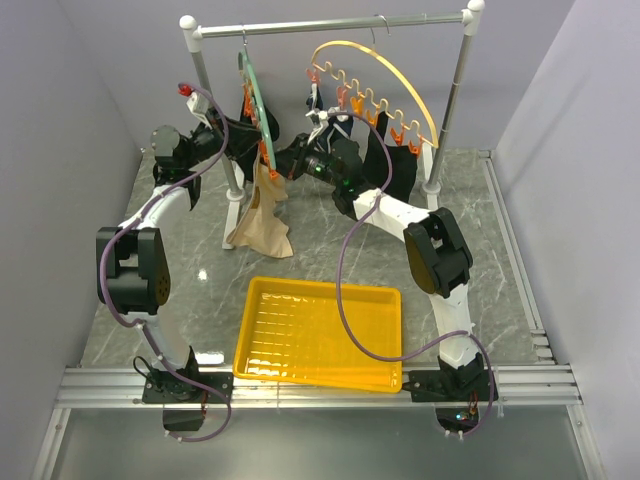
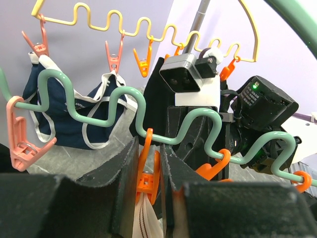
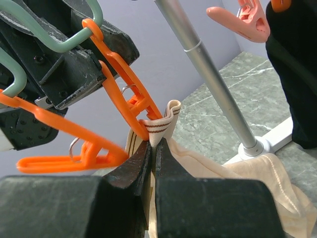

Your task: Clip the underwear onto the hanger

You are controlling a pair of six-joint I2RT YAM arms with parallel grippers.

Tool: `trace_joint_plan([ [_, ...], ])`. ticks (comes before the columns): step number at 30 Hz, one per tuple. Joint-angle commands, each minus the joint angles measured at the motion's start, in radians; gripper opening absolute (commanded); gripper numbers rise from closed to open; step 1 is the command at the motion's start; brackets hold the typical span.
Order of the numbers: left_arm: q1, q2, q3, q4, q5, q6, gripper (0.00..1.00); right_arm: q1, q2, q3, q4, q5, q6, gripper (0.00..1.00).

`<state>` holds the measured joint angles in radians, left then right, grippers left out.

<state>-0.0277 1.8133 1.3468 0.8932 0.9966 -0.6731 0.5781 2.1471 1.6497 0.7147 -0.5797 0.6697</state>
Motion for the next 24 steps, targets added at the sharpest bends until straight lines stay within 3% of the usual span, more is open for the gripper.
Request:
trace_joint_plan([
  [1, -0.001, 0.011, 0.032, -0.02, 0.019, 0.017, 0.0, -0.006, -0.081, 0.076, 0.086, 0.017, 0.027, 0.0],
  [9, -0.001, 0.017, 0.049, -0.034, 0.016, 0.018, 0.03, -0.004, -0.075, 0.104, 0.08, 0.027, 0.044, 0.0],
  [19, -0.001, 0.021, 0.077, -0.056, -0.007, 0.024, 0.28, -0.009, -0.067, 0.11, 0.071, 0.034, 0.047, 0.0],
  [24, -0.001, 0.029, 0.095, -0.06, -0.013, 0.023, 0.32, -0.009, -0.059, 0.131, 0.065, 0.04, 0.05, 0.0],
])
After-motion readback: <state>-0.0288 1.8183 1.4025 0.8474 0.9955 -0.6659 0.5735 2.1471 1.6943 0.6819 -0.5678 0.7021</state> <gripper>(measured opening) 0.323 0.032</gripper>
